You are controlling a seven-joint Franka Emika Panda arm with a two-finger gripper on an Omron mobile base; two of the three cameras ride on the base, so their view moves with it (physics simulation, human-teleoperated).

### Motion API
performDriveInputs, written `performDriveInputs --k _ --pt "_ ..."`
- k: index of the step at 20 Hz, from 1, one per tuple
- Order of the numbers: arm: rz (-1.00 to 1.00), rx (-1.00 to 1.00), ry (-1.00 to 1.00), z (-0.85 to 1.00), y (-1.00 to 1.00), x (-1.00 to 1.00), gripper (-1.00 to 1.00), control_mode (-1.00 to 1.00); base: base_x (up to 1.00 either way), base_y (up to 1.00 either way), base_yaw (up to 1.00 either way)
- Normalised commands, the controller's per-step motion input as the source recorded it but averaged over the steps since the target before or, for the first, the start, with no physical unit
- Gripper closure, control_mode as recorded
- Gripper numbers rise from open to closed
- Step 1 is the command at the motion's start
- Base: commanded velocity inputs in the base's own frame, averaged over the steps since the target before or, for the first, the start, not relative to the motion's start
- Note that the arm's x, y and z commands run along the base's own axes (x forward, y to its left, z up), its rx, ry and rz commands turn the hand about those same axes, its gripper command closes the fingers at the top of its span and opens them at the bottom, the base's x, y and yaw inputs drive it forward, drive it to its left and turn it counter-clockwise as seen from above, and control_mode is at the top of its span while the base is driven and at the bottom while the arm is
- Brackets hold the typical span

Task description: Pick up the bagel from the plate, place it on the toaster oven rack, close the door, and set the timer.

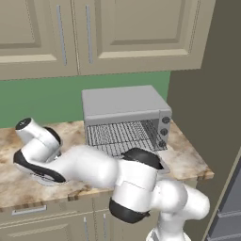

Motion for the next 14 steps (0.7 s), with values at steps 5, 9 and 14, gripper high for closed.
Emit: performDriveInputs --k 5,9,14 --pt "-0.01 0.0 0.02 -0.24 0.09 0.18 -1.0 -1.0 0.0 0.0 0.0" --pt "0.0 0.0 0.0 -0.37 0.0 0.17 -1.0 -1.0 0.0 0.0 0.0" --pt "0.0 0.0 0.02 -0.34 0.0 0.25 -1.0 -1.0 0.0 0.0 0.0"
